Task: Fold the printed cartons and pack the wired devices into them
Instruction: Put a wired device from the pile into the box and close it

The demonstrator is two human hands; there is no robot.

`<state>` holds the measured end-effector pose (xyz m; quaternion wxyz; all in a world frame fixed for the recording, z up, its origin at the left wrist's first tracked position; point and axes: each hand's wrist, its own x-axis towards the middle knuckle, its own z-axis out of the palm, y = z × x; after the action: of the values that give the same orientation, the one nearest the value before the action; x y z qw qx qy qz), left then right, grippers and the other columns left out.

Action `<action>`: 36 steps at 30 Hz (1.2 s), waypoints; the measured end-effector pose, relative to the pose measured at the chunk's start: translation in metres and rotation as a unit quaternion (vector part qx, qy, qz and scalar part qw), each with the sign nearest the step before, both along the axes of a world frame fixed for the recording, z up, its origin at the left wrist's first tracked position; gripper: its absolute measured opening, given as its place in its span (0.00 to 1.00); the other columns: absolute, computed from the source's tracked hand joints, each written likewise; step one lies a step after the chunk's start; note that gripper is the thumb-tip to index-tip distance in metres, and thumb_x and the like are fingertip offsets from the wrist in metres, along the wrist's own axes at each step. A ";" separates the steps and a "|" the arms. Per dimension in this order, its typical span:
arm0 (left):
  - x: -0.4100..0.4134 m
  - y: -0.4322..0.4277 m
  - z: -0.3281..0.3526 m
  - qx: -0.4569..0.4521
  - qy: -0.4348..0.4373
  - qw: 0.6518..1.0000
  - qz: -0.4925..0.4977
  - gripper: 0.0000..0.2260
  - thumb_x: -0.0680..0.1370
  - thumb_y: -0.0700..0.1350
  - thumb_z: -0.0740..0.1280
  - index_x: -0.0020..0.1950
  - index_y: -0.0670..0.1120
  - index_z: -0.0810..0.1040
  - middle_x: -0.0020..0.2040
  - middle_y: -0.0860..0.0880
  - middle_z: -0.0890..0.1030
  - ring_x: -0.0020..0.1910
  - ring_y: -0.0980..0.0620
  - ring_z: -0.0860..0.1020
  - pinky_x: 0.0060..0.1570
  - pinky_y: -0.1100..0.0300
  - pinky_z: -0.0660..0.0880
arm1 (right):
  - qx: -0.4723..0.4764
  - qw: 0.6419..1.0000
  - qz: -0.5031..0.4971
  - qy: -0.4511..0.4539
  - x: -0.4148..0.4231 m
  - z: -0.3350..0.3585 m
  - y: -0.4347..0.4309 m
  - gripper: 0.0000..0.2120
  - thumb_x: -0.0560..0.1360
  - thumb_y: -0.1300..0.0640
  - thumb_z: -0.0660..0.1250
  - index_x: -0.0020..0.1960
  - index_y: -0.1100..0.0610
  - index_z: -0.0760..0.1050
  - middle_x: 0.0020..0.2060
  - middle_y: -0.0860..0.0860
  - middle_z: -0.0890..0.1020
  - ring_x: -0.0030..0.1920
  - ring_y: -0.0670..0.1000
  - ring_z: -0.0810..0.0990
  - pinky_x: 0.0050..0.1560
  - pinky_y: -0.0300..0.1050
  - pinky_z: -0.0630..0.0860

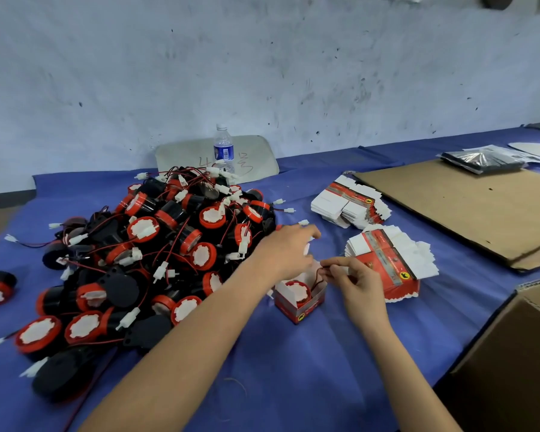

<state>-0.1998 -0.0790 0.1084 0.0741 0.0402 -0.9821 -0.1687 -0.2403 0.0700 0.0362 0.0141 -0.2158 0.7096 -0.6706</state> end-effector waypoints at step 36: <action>0.008 0.034 -0.024 -0.452 0.082 0.880 -0.117 0.09 0.67 0.41 0.66 0.29 0.53 0.80 0.32 0.55 0.78 0.36 0.58 0.79 0.36 0.66 0.73 | 0.590 0.752 0.048 0.288 -0.010 -0.005 -0.013 0.12 0.79 0.62 0.56 0.58 0.58 0.75 0.56 0.54 0.80 0.55 0.58 0.78 0.42 0.43 0.64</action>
<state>-0.1921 -0.0447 0.0840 0.1443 -0.1271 -0.9395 0.2834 -0.2507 0.0569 0.0315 -0.0347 -0.3811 0.9236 -0.0229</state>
